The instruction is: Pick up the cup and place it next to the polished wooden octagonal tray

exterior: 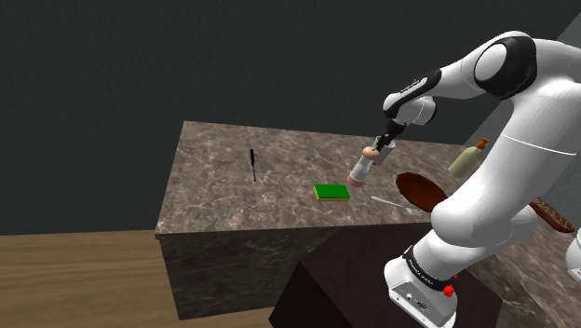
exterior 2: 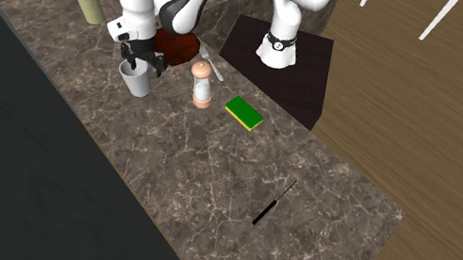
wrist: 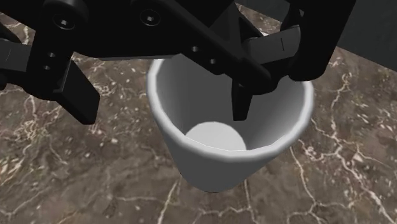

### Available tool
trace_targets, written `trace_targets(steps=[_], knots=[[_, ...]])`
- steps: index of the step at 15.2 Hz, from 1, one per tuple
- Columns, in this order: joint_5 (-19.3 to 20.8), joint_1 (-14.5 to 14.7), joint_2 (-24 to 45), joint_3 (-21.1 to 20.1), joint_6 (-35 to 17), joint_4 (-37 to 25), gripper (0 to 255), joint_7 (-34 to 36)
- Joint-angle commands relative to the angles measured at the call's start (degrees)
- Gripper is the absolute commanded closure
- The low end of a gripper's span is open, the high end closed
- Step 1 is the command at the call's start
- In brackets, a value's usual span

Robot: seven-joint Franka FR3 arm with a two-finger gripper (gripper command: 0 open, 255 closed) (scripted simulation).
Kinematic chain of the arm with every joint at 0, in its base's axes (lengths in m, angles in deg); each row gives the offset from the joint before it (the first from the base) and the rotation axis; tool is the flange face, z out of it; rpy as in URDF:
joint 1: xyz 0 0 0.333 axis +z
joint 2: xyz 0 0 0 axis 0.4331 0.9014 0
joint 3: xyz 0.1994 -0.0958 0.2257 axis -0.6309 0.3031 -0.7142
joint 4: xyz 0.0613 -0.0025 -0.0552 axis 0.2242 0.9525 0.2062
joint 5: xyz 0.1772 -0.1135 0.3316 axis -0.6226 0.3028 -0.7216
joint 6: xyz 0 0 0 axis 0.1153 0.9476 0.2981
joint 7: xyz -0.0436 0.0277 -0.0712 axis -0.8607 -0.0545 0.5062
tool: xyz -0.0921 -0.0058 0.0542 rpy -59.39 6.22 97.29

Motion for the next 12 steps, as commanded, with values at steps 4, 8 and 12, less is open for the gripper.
trace_targets(steps=[4,8,12], knots=[[3.17,1.02,-6.08,1.1,6.22,-0.45,0,2.2],[3.18,0.99,-6.08,1.06,6.21,-0.45,0,2.2],[3.18,0.99,-6.08,1.06,6.22,-0.45,0,2.2]])
